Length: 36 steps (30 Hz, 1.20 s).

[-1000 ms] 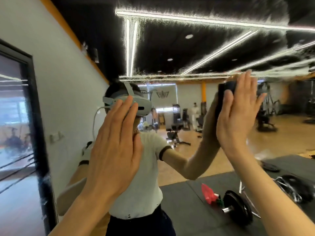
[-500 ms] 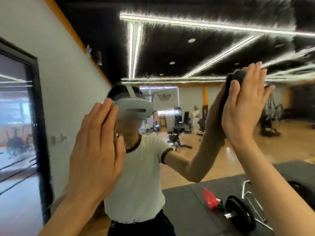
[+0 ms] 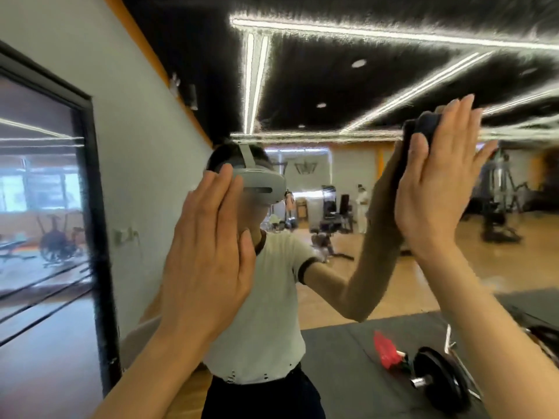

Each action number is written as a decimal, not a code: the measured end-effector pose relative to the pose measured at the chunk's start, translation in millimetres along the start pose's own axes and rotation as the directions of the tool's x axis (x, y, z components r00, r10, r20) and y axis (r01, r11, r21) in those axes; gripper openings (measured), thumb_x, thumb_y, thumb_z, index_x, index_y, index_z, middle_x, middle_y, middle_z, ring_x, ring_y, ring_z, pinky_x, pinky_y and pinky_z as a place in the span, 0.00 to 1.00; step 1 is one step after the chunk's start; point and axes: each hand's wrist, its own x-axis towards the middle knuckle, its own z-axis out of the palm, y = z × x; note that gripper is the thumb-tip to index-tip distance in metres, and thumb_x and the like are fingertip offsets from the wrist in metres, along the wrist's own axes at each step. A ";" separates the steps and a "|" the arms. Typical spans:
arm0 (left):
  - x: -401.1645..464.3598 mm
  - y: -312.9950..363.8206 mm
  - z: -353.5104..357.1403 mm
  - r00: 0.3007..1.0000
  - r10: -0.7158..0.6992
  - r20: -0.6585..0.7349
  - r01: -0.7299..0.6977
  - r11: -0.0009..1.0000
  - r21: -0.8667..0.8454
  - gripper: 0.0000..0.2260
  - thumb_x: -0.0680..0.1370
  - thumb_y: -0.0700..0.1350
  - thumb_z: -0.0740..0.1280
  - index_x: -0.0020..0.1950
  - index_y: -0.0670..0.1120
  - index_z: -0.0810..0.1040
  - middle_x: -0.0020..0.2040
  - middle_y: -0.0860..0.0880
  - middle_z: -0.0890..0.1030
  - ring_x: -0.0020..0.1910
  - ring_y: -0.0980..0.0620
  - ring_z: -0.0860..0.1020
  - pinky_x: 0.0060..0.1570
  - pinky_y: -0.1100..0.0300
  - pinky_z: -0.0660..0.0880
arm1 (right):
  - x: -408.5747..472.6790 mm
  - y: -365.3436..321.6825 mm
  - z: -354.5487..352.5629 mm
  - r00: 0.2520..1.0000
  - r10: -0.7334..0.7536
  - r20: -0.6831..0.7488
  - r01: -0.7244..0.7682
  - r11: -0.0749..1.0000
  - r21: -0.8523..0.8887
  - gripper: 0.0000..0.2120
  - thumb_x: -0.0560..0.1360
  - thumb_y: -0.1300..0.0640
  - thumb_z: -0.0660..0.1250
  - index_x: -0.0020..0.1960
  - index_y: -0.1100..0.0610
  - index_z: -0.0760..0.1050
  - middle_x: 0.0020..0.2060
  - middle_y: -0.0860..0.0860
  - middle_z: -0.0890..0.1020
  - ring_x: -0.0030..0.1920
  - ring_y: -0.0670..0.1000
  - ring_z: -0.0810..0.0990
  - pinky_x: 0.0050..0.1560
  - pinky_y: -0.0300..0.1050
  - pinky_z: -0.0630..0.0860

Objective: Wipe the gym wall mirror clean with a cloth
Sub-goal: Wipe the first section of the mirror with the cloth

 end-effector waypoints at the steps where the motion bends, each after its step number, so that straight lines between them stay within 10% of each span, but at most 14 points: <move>1: -0.1 -0.5 0.3 1.000 -0.001 0.002 0.001 1.000 0.005 0.25 0.83 0.45 0.54 0.79 0.37 0.60 0.79 0.39 0.60 0.79 0.43 0.57 0.79 0.51 0.51 | -6.4 -20.6 3.8 1.000 -0.004 -0.018 0.005 1.000 0.017 0.26 0.85 0.55 0.48 0.81 0.63 0.54 0.81 0.58 0.55 0.81 0.57 0.52 0.79 0.56 0.44; 7: 0.5 -1.8 -3.7 0.999 -0.031 0.030 0.033 0.995 -0.093 0.27 0.82 0.45 0.57 0.80 0.37 0.60 0.80 0.40 0.61 0.80 0.46 0.57 0.79 0.49 0.52 | -48.1 -123.6 31.7 0.800 -0.599 0.025 0.583 0.788 0.196 0.24 0.83 0.58 0.54 0.78 0.64 0.62 0.77 0.61 0.64 0.79 0.59 0.59 0.79 0.55 0.49; 15: -23.3 -26.8 -18.6 1.000 -0.023 0.019 0.024 0.999 -0.025 0.24 0.83 0.45 0.54 0.78 0.37 0.59 0.78 0.39 0.60 0.78 0.43 0.57 0.77 0.46 0.55 | -29.3 15.1 -2.3 0.995 0.041 -0.089 -0.032 0.994 0.104 0.27 0.85 0.55 0.51 0.80 0.67 0.53 0.79 0.63 0.56 0.80 0.62 0.52 0.80 0.58 0.43; 18: -24.8 -28.1 -14.7 1.000 -0.021 0.003 0.021 1.000 -0.020 0.25 0.83 0.45 0.53 0.79 0.38 0.58 0.78 0.39 0.60 0.78 0.42 0.57 0.77 0.48 0.54 | -49.3 -21.2 53.8 0.987 -0.108 0.118 0.120 0.988 -0.100 0.32 0.84 0.47 0.54 0.81 0.62 0.52 0.80 0.62 0.52 0.81 0.61 0.51 0.80 0.60 0.43; 22: -25.8 -28.9 -13.5 1.000 -0.026 0.000 0.026 0.999 -0.027 0.26 0.83 0.45 0.54 0.79 0.38 0.57 0.78 0.38 0.61 0.79 0.43 0.57 0.78 0.49 0.54 | -81.4 -48.9 100.2 0.792 -0.409 0.453 0.529 0.830 -0.175 0.39 0.81 0.36 0.53 0.83 0.52 0.43 0.82 0.55 0.41 0.81 0.59 0.39 0.78 0.66 0.43; 25: -25.5 -30.1 -15.0 1.000 -0.017 0.005 0.017 1.000 -0.021 0.25 0.83 0.45 0.54 0.79 0.38 0.58 0.78 0.38 0.61 0.79 0.43 0.57 0.78 0.49 0.54 | -85.6 -43.5 18.5 0.830 -0.537 0.151 0.527 0.844 0.099 0.28 0.83 0.52 0.57 0.80 0.58 0.58 0.79 0.58 0.58 0.80 0.55 0.50 0.80 0.47 0.38; 30: -25.8 -29.1 -14.8 1.000 -0.014 0.013 0.014 1.000 -0.006 0.25 0.84 0.45 0.53 0.79 0.38 0.58 0.79 0.38 0.61 0.79 0.43 0.56 0.77 0.47 0.55 | -81.4 3.1 -3.7 0.999 -0.013 0.044 0.009 0.996 0.088 0.25 0.85 0.54 0.51 0.80 0.60 0.56 0.80 0.57 0.58 0.80 0.53 0.51 0.80 0.54 0.40; 36: -26.2 -28.7 -14.9 1.000 -0.014 0.011 0.014 1.000 -0.010 0.25 0.83 0.43 0.56 0.79 0.37 0.59 0.79 0.38 0.61 0.79 0.42 0.56 0.79 0.48 0.54 | -133.6 -87.9 17.5 0.808 -0.575 0.133 0.564 0.818 0.110 0.25 0.84 0.54 0.56 0.78 0.62 0.61 0.78 0.58 0.62 0.79 0.56 0.56 0.80 0.51 0.40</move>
